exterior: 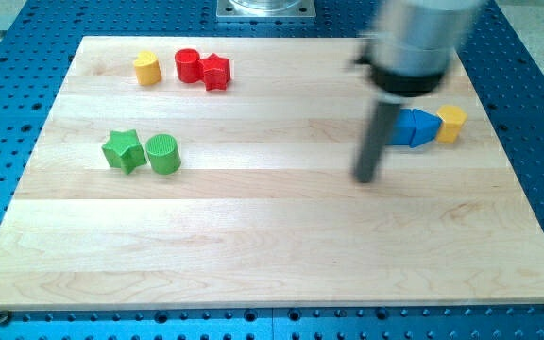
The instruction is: Place the heart at the left of the cube
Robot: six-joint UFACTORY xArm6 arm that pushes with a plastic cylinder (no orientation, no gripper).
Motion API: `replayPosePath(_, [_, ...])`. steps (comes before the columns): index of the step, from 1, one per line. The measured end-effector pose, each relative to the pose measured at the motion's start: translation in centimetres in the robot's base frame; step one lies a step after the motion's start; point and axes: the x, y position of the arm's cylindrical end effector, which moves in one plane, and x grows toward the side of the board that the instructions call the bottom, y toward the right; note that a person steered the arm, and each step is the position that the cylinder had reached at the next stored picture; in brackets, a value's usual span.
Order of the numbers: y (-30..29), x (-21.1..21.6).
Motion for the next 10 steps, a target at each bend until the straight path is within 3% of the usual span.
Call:
replayPosePath(1, [-6.6, -4.4])
replayPosePath(3, [-5.9, -18.4])
replayPosePath(4, [-8.6, -24.6])
replayPosePath(5, [-13.4, -27.5])
replayPosePath(6, [-20.4, -27.0])
replayPosePath(7, [-23.5, -24.2])
replayPosePath(8, [-23.0, -19.7])
replayPosePath(9, [-25.3, -20.9])
replayPosePath(10, [-22.9, -15.0])
